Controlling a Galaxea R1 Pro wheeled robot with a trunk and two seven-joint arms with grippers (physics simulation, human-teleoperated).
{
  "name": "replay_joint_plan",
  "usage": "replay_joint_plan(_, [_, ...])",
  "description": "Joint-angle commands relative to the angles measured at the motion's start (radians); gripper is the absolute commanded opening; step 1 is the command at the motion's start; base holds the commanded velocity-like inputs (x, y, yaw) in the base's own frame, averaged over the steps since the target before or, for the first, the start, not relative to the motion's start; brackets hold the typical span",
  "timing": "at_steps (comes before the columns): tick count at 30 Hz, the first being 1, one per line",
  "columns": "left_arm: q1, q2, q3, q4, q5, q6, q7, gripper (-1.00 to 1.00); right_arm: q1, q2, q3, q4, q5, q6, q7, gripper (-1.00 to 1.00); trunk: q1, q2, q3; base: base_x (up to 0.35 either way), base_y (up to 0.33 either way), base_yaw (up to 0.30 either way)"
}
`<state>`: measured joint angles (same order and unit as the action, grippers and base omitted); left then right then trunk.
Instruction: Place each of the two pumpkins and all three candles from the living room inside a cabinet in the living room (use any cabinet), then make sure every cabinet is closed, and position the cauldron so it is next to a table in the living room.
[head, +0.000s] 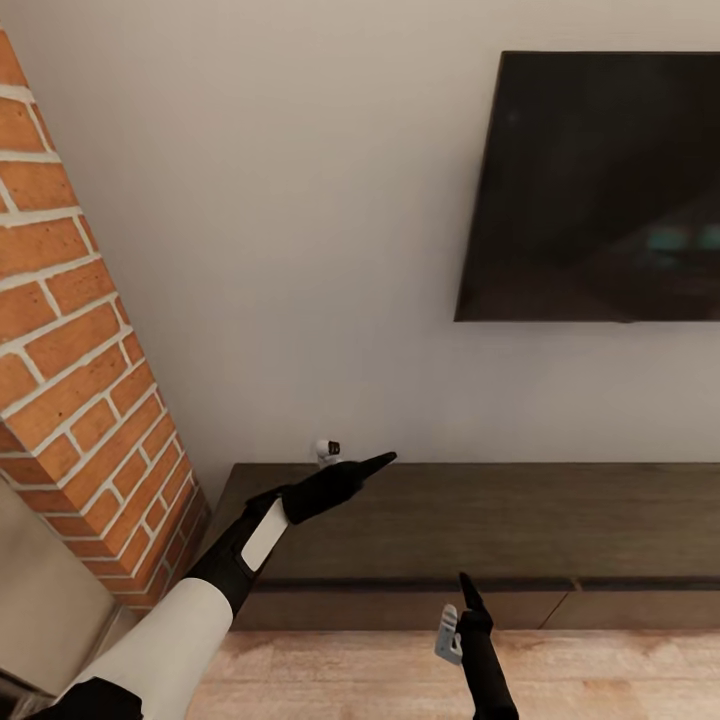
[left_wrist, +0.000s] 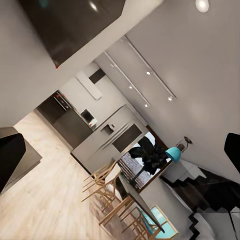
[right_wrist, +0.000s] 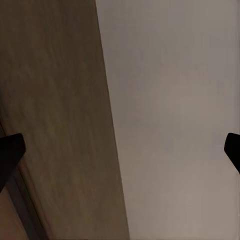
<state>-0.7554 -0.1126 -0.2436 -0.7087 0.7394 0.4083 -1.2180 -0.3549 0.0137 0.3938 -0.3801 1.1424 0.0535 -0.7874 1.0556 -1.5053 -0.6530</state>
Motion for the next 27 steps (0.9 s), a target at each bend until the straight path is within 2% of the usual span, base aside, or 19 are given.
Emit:
replay_joint_plan(1, [-0.001, 0.001, -0.003, 0.000, 0.010, 0.011, -0.001, 1.00, -0.001, 0.000, 0.000, 0.001, 0.007, 0.006, -0.004, 1.00, 0.004, -0.008, -0.004, 0.000, 0.000, 0.000])
replay_joint_plan(27, [-0.001, -0.004, -0.006, -0.009, 0.009, 0.014, -0.001, 1.00, -0.003, 0.000, 0.002, -0.010, 0.016, -0.003, -0.012, 1.00, 0.104, -0.190, -0.086, 0.000, 0.000, 0.000])
